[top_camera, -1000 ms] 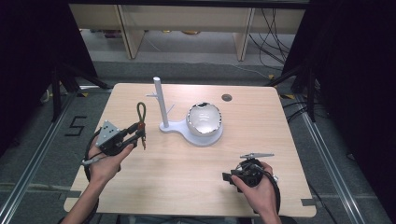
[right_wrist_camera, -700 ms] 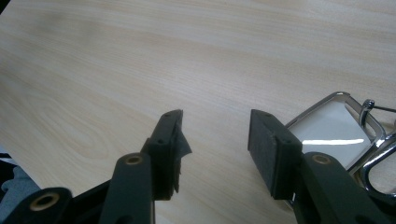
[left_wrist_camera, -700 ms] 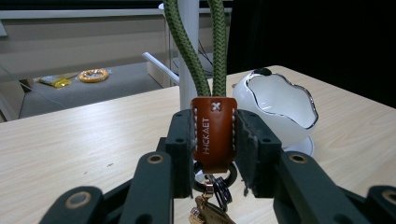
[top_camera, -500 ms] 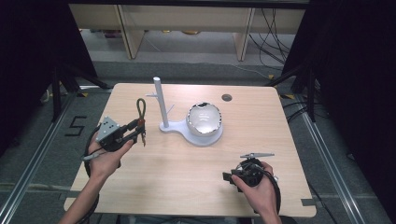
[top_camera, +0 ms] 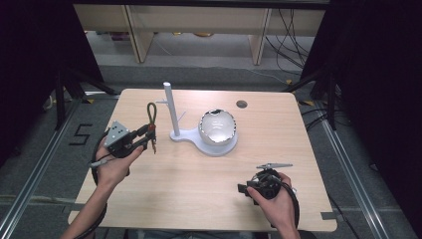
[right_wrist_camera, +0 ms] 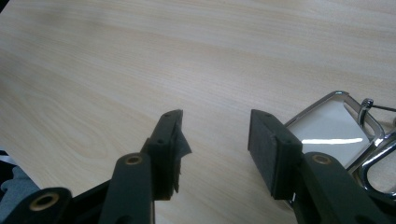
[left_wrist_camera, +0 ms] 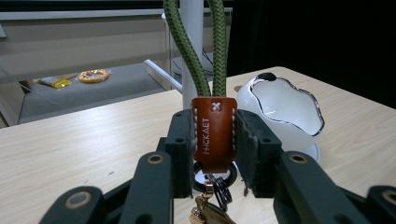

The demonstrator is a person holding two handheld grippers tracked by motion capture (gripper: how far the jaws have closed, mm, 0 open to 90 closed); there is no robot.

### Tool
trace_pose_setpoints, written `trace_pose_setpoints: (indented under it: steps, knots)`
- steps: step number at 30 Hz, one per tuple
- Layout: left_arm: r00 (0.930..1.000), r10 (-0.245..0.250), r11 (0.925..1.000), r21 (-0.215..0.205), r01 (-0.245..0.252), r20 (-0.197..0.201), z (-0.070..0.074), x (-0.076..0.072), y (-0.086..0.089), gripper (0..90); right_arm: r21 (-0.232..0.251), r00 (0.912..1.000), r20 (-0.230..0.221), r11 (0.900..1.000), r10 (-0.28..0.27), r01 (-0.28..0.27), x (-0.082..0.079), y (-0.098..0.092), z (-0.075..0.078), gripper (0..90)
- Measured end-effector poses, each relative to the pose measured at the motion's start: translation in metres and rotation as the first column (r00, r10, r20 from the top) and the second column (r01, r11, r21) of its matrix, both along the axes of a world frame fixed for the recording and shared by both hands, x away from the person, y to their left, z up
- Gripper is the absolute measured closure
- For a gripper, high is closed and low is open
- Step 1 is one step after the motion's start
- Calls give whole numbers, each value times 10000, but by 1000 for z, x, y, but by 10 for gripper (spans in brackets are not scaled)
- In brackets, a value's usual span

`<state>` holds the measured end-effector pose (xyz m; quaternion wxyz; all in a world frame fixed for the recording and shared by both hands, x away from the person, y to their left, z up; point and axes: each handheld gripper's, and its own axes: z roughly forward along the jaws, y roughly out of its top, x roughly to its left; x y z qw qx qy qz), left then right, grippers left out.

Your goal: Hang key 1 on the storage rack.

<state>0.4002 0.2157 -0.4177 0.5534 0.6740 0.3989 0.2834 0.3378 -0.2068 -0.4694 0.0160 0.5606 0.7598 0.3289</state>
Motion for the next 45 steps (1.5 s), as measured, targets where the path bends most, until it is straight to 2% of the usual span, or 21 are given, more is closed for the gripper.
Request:
trace_pose_setpoints:
  steps: [23, 24, 29, 36, 45]
  knots:
    - [9998, -67, 9999, 78, 69, -168, 1, 11, -4, 671, 113, 10000, 42, 9999, 38, -39, -1, -3, 1, 554]
    - [9998, -70, 10000, 55, 71, -200, 1, 12, -4, 671, 272, 9999, 103, 9996, 79, -81, -1, -3, 0, 554]
    - [9997, -87, 9999, 111, 89, -213, 2, 15, -5, 671, 120, 10000, 22, 9999, 62, -62, -1, -3, -1, 554]
    - [9998, -15, 10000, 97, 17, -198, 4, 19, -4, 671, 161, 10000, 79, 9999, 15, -16, -1, -2, -1, 554]
    - [9992, -3, 9999, 138, 9, -391, 2, 27, -2, 671, 90, 10000, 14, 9999, 86, -87, -1, -3, -1, 552]
